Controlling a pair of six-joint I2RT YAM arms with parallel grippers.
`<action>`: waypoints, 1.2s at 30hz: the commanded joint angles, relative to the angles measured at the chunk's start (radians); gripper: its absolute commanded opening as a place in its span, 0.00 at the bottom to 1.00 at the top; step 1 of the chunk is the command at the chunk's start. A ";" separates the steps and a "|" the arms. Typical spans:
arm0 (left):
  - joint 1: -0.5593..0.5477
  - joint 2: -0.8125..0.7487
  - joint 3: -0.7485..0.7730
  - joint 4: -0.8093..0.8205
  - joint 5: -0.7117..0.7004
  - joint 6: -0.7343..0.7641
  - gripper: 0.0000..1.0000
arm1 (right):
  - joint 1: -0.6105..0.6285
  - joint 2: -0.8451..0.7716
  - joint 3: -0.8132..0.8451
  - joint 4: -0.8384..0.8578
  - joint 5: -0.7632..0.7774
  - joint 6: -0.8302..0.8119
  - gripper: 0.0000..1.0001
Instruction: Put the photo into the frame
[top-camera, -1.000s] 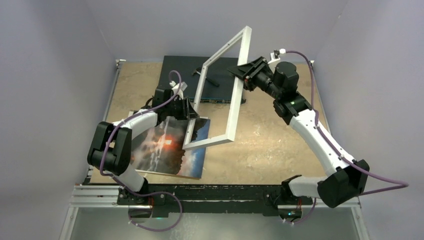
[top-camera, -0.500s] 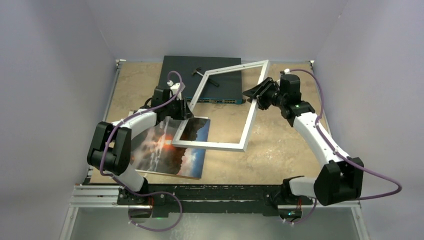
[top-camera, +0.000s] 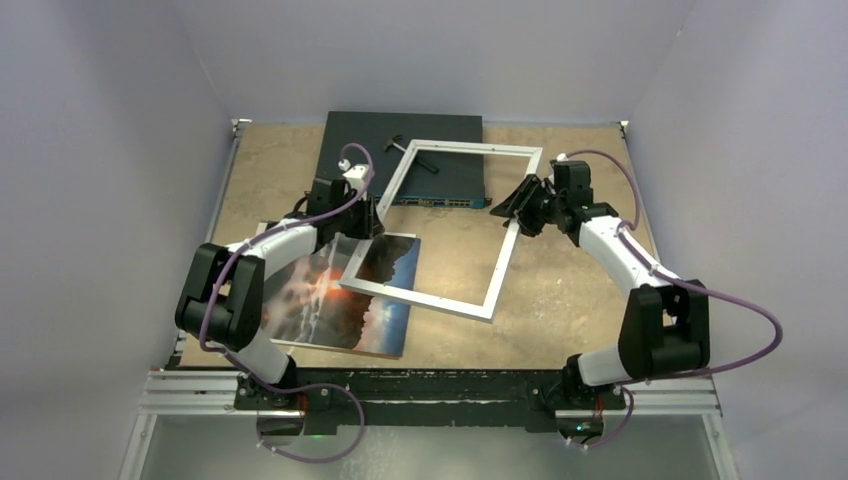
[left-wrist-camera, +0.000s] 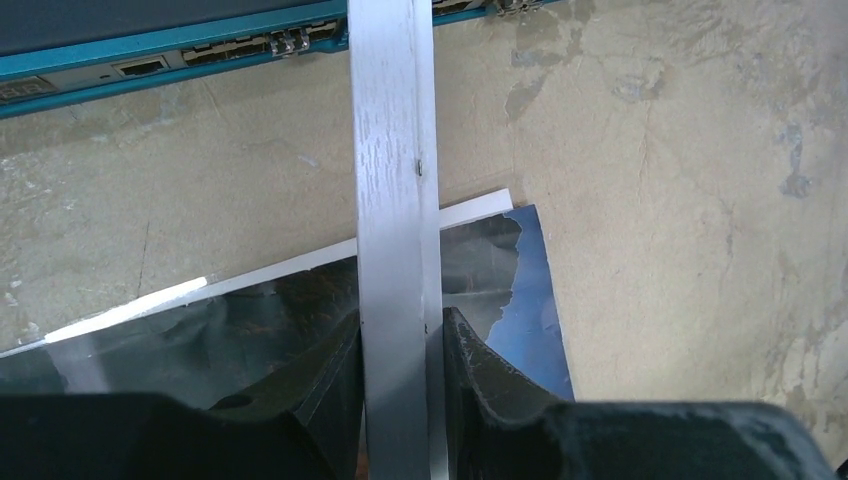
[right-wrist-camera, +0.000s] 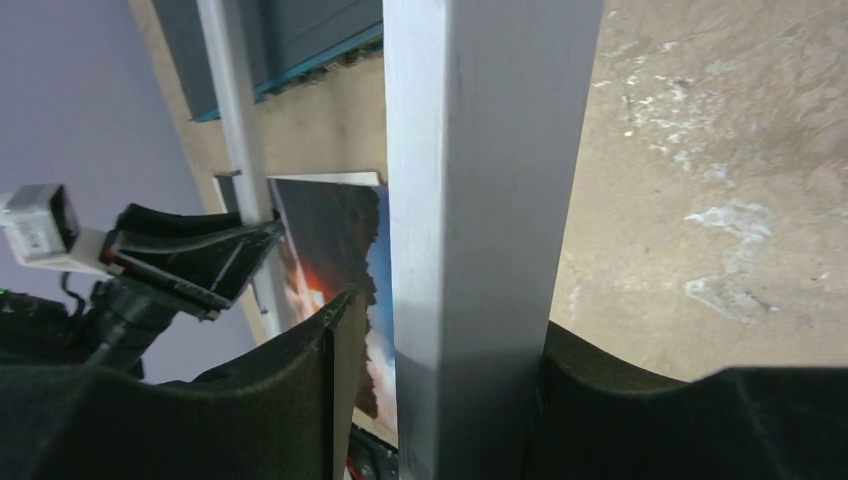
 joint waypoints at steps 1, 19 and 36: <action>-0.026 -0.004 0.019 0.050 0.060 0.027 0.00 | -0.019 0.029 -0.025 0.031 0.032 -0.078 0.53; -0.318 0.095 0.221 0.037 -0.009 0.141 0.00 | -0.063 -0.003 -0.045 -0.093 0.370 -0.164 0.24; -0.544 0.441 0.579 -0.018 -0.004 0.153 0.00 | -0.267 -0.072 -0.071 -0.292 0.716 -0.090 0.29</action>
